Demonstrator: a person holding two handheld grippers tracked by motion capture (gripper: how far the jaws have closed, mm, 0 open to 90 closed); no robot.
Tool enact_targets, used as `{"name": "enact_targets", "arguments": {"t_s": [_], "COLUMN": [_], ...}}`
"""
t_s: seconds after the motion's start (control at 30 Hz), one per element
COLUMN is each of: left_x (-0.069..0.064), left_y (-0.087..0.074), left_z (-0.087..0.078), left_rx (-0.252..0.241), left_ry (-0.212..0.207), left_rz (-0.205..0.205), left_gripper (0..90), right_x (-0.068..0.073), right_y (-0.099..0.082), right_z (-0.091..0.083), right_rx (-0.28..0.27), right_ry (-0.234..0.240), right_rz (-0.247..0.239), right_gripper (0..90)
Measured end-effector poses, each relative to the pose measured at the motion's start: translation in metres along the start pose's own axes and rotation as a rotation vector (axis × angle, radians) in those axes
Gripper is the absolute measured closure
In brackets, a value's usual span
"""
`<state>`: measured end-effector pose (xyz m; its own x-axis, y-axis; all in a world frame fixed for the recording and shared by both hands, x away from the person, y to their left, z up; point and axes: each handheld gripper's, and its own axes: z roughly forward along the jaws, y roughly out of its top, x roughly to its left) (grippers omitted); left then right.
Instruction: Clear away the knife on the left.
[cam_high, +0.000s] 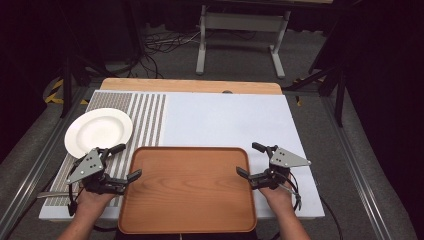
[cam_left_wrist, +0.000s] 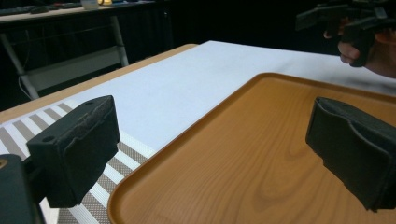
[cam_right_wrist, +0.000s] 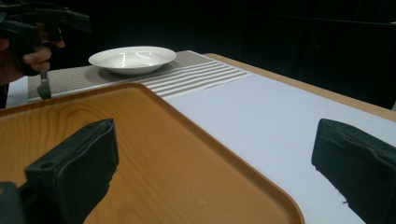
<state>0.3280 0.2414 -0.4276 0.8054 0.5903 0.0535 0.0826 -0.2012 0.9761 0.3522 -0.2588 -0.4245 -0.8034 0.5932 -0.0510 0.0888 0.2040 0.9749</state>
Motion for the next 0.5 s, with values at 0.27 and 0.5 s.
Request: {"name": "enact_targets", "arguments": {"t_s": [0.27, 0.5], "left_x": [0.007, 0.01], "left_y": [0.015, 0.023], "left_z": [-0.008, -0.013], "left_rx": [0.043, 0.111], "left_ry": [-0.025, -0.06], "left_rz": [0.022, 0.071], "left_gripper": [4.6, 6.1], "right_x": [-0.001, 0.0], "right_y": [0.0, 0.0], "right_z": [0.0, -0.001], "right_rx": [0.004, 0.004], "right_ry": [0.005, 0.006], "right_rz": [0.0, 0.002], "right_gripper": [1.6, 1.7]}}
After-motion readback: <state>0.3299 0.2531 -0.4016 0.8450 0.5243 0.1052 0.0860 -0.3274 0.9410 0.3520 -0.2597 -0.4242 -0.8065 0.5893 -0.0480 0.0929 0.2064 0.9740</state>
